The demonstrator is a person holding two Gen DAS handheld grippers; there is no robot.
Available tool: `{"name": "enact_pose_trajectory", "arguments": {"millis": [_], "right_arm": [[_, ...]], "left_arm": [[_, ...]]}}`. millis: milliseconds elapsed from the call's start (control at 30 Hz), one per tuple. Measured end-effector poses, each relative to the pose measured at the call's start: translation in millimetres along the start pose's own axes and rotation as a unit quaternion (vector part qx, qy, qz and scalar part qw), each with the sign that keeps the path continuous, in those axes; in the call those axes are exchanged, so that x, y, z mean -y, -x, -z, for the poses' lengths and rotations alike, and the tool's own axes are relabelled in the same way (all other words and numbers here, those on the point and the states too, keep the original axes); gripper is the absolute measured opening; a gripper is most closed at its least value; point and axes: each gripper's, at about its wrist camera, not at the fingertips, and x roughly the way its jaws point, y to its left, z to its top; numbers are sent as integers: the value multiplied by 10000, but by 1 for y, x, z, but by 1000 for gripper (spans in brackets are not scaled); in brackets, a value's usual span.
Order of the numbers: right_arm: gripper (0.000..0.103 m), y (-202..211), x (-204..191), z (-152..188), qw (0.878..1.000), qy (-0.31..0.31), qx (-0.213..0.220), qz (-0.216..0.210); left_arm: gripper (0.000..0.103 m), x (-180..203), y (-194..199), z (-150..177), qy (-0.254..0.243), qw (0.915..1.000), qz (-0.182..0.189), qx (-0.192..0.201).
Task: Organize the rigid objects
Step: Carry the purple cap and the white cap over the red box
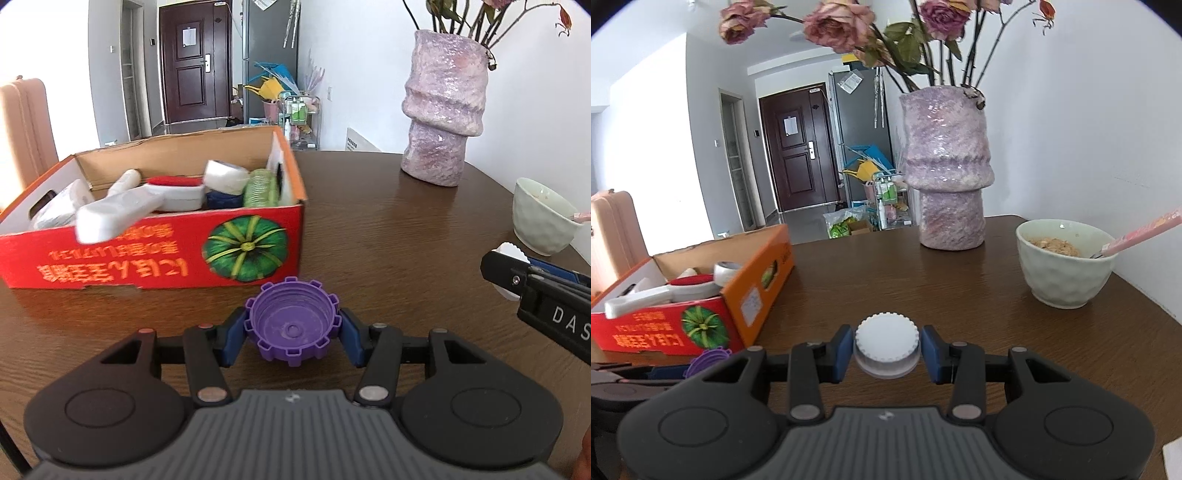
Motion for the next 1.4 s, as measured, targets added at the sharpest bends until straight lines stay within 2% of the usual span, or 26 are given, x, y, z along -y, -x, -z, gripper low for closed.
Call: {"name": "enact_pose_trajectory", "arguments": {"millis": [467,800,1400], "right_arm": [[39,30,-69,21,9994,48,59,-323],[39,39,-114,28,9989,-46,108,-447],[39,13,-156,0,9971,-362,416,-522]], "left_arm": [[54,-66,37,18,244,9996,-114,98],[54,-125,65,20,471,9978,-300,354],[54,-178,89,-16,820,9885,-577,1132]]}}
